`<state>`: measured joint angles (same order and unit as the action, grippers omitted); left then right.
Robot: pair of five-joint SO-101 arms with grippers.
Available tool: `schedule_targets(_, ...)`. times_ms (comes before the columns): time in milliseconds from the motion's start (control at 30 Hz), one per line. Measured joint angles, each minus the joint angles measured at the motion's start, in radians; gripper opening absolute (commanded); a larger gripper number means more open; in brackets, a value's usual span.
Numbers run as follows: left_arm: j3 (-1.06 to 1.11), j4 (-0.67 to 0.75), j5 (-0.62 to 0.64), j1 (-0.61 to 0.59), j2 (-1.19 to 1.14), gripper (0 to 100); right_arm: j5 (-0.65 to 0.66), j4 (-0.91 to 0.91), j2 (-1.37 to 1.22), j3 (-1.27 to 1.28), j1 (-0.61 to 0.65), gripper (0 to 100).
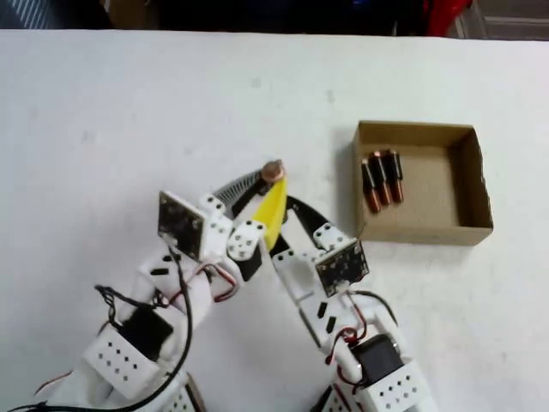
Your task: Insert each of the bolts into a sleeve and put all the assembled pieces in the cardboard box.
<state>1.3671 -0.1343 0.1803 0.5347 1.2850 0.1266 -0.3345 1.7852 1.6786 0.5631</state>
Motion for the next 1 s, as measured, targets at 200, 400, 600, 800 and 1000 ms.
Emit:
schedule_targets(200,0.028,0.000,0.000,0.006,0.002,2,0.000,0.000,0.000,0.000,0.000,1.7)
schedule_targets(400,0.028,0.000,0.000,0.006,0.002,16,0.000,0.000,0.000,0.000,0.000,1.7)
schedule_targets(600,0.029,0.000,0.000,-0.023,0.002,22,0.000,0.000,0.000,0.000,-0.002,1.7)
schedule_targets(800,0.029,0.000,0.000,-0.037,0.002,22,0.000,0.000,0.000,0.000,0.000,1.7)
schedule_targets(1000,0.029,0.000,0.000,-0.037,0.002,22,0.000,0.000,0.000,0.000,0.000,1.7)
